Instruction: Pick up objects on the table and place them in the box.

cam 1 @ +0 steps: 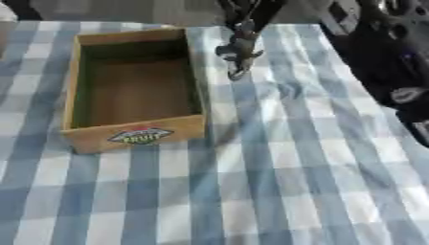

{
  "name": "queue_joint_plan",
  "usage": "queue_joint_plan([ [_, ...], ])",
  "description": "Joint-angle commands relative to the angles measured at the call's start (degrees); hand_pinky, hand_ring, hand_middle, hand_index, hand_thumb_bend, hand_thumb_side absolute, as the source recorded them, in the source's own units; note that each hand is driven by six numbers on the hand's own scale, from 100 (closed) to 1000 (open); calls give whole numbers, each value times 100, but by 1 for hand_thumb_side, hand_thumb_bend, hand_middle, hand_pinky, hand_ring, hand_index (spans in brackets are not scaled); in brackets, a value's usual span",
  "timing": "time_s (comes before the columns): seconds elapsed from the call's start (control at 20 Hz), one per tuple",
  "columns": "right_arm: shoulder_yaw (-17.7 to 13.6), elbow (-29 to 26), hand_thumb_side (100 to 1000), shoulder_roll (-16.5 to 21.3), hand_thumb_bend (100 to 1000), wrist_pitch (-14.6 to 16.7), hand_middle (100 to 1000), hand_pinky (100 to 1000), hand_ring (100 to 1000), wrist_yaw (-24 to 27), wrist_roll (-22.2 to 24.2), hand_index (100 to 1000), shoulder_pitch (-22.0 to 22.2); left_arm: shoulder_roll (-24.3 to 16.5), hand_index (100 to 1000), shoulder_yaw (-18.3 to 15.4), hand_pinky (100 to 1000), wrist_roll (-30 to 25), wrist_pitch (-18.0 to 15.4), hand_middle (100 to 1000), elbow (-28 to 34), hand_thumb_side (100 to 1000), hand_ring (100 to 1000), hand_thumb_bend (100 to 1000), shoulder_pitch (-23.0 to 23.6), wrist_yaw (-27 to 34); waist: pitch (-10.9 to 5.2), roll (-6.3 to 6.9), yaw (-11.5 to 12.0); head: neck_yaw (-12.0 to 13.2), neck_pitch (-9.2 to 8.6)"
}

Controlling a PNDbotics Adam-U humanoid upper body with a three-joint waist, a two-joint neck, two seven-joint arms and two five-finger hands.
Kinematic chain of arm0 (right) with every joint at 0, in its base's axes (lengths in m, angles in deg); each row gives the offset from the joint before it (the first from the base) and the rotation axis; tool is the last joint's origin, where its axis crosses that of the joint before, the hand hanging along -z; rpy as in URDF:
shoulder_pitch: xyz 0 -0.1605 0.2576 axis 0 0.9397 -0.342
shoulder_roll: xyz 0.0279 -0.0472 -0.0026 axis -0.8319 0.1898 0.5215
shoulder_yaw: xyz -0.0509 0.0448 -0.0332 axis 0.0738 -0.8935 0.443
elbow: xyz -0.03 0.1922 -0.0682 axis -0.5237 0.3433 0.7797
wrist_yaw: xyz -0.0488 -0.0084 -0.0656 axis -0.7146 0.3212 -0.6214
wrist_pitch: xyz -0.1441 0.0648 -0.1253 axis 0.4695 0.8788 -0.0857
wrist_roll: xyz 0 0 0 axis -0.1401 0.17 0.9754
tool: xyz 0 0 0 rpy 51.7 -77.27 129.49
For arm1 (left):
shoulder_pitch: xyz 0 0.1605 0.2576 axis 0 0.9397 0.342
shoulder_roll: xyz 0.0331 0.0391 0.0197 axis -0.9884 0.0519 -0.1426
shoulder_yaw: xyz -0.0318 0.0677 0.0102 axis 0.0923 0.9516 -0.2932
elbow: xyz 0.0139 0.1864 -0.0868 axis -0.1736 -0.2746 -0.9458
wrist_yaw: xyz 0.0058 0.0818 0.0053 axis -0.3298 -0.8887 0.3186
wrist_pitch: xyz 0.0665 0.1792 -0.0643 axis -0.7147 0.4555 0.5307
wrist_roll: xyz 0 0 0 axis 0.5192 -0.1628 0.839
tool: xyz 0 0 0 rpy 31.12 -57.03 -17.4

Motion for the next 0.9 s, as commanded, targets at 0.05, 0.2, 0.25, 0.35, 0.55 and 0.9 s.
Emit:
queue_joint_plan([
  [0.05,-107,-89,154,-31,100,-24,367,709,768,-108,-105,180,-273,-113,884,8,857,-23,-9,883,108,681,879,100,-118,-10,-163,6,29,-29,-69],
  [0.2,-155,-45,159,-183,100,-47,364,710,768,-217,-222,179,-418,-98,884,17,857,-32,-21,883,108,680,879,100,-136,-5,-174,-25,84,-60,-120],
  [0.25,-171,-24,160,-235,100,-56,363,709,767,-257,-266,179,-459,-91,884,20,857,-35,-24,883,108,680,879,100,-142,-3,-173,-35,104,-68,-137],
  [0.35,-211,47,162,-341,100,-84,362,710,762,-352,-359,178,-531,-79,884,25,856,-40,-32,883,108,679,879,100,-156,1,-164,-53,146,-96,-176],
  [0.55,-288,229,161,-520,100,-128,357,705,758,-534,-537,177,-608,-60,883,30,856,-43,-40,883,108,679,879,100,-186,12,-121,-83,227,-149,-227],
  [0.9,-277,465,157,-789,100,-89,352,698,752,-694,-702,176,-626,-10,883,37,856,-39,-56,883,108,679,879,100,-254,31,-16,-108,344,-222,-304],
])
